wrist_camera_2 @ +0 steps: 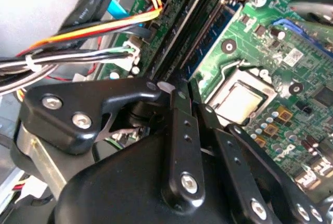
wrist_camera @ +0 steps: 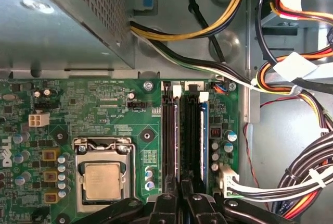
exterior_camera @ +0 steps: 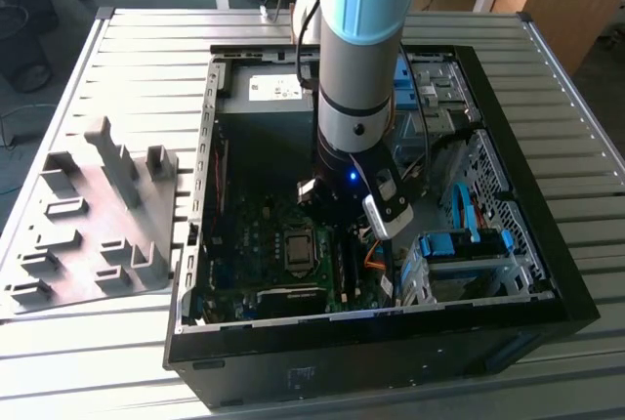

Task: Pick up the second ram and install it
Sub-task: 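Insert the second ram into the second slot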

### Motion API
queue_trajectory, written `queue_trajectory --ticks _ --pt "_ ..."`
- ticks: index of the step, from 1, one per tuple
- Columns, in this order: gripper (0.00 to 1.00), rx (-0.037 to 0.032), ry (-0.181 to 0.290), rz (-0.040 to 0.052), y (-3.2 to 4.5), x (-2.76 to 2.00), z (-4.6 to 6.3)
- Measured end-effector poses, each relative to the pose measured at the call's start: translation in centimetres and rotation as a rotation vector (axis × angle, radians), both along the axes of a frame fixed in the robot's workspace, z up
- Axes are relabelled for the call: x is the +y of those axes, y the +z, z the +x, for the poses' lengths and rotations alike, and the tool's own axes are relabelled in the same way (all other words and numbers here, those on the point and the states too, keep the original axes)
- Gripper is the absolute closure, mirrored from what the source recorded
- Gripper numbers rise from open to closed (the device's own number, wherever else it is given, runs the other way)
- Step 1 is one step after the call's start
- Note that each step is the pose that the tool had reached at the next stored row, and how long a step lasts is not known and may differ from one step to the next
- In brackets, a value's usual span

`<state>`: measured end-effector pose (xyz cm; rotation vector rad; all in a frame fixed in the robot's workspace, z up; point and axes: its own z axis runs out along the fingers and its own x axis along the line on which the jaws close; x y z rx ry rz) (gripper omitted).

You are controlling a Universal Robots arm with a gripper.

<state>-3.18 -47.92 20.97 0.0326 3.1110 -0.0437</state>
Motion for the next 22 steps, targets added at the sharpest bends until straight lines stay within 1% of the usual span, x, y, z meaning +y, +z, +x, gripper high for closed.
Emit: queue_trajectory --ticks 4,7,8,10,14,15,16,17,18,19,22 --pt "0.86 0.0001 0.0 -0.0004 -0.01 0.0 0.0" --pt "0.86 0.0002 0.0 -0.0006 -0.29 0.0 0.0" --pt "0.86 0.0006 0.0 -0.0013 -0.49 -0.02 0.0" --pt "0.86 0.0006 0.0 -0.0011 -0.56 -0.01 0.0" --pt "0.86 0.0004 0.0 -0.0006 -0.61 0.0 0.0" --pt "0.85 -0.0007 0.0 0.0027 -0.77 0.05 0.0" --pt "0.85 -0.0005 0.0 0.002 -0.75 0.03 0.0" --pt "0.79 0.0004 0.0 -0.0009 -0.65 0.01 0.0" --pt "0.79 0.0003 0.0 -0.0007 -0.64 0.01 0.0" --pt "0.79 0.0002 0.0 -0.0009 -0.47 0.0 0.0" --pt "0.79 -0.0003 0.0 -0.0008 0.77 0.01 0.0"
